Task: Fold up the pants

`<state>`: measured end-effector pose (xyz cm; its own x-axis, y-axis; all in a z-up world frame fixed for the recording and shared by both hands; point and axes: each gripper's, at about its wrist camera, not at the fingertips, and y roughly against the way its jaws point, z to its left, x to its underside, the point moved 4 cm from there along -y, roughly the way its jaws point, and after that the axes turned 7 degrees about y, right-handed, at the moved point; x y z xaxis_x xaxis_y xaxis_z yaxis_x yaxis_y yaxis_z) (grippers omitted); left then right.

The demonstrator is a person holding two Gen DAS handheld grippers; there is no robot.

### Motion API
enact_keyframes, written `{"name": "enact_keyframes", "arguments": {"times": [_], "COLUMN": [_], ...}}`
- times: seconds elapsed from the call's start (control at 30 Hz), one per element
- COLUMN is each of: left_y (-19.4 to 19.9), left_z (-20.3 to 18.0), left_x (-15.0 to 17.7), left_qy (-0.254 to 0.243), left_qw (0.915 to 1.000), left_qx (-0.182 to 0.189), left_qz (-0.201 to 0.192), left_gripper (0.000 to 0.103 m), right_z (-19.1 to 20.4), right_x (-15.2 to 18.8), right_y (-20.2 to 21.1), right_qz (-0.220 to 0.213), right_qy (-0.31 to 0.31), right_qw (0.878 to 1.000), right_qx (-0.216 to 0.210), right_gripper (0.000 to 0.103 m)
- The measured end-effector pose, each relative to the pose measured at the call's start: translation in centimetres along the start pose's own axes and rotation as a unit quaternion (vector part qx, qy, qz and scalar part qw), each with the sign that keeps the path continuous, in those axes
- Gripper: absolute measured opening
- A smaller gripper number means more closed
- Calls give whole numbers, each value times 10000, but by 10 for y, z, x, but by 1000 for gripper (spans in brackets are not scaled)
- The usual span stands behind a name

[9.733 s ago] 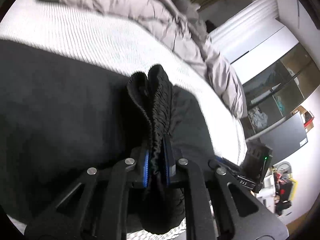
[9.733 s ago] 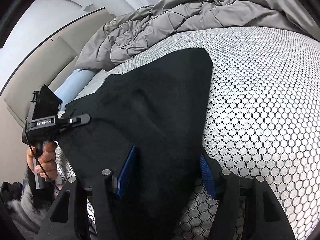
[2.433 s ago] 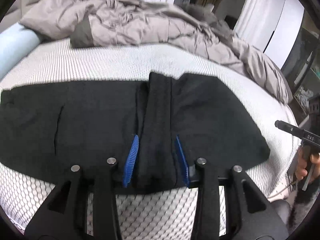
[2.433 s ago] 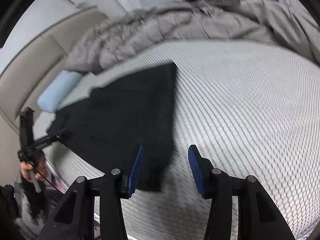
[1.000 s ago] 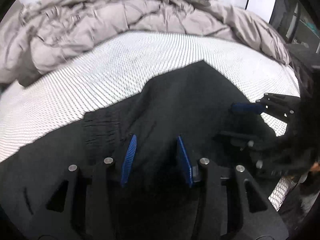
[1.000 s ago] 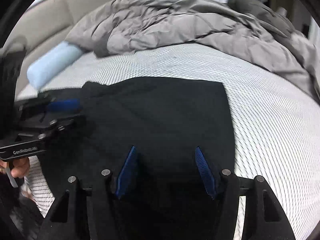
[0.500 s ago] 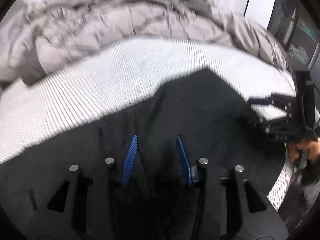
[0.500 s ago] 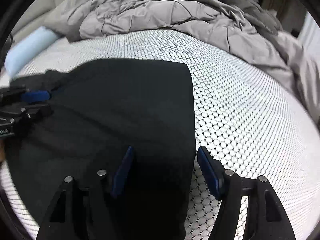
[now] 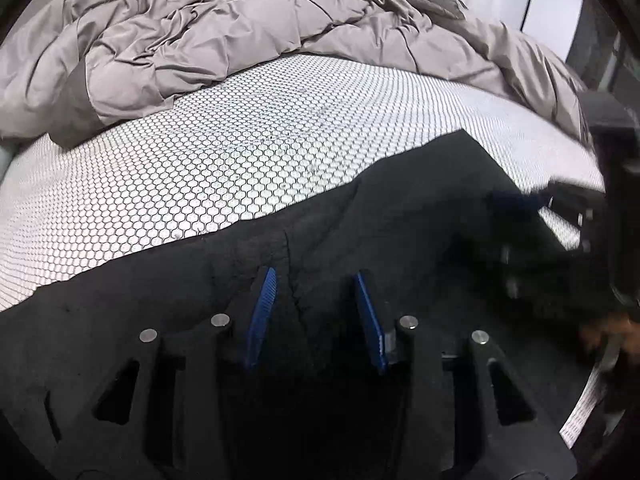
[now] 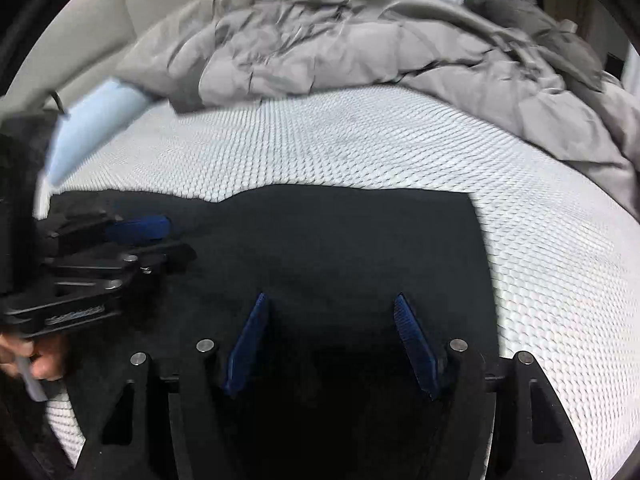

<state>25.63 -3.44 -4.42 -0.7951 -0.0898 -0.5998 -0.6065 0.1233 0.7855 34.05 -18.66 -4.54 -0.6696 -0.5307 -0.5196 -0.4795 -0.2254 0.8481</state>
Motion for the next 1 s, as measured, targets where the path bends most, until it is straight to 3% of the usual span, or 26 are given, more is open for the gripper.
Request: {"name": "enact_keyframes", "arguments": {"times": [0.07,0.1,0.2,0.33,0.4,0.47,0.53,0.63,0.67,0.73,0.87,0.93,1.0], "left_y": [9,16,45,68,63,50,49,63,68,81,121,151,178], "left_z": [0,-1,-6,-20,-26,-28,-27,-19,-14,3,53,84,117], "left_x": [2,4,7,29,41,54,62,67,70,75,77,87,103], "left_qy": [-47,-114,-199,-88,-165,-362,-520,-661,-638,-378,698,1382,2119], "left_qw": [9996,9992,9992,9960,9942,9943,9939,9958,9966,9986,9974,9890,9741], "left_qx": [-288,-356,-97,869,1066,946,887,455,310,162,140,197,-64], "left_qz": [-65,-114,-331,-197,25,336,393,442,411,347,-89,-487,-787], "left_gripper": [39,39,39,41,41,41,41,43,43,43,44,62,81], "right_z": [-15,-22,-33,-5,16,35,50,46,37,23,2,-9,-23], "right_x": [5,8,17,25,29,39,52,61,65,74,90,95,96], "right_y": [-3,0,24,70,75,64,42,47,53,62,89,101,111], "right_qz": [60,78,38,-557,-608,-341,78,2,7,8,-415,-589,-783], "right_qy": [-1,-140,-295,-336,-140,140,508,614,574,599,80,-311,-766], "right_qw": [9981,9974,9946,9978,9970,9971,9973,9978,9983,9962,9987,9978,9936], "right_qx": [619,708,995,-89,-452,-669,-520,-257,59,640,281,20,-259], "right_gripper": [68,68,68,68,71,71,71,72,73,73,73,78,81]}}
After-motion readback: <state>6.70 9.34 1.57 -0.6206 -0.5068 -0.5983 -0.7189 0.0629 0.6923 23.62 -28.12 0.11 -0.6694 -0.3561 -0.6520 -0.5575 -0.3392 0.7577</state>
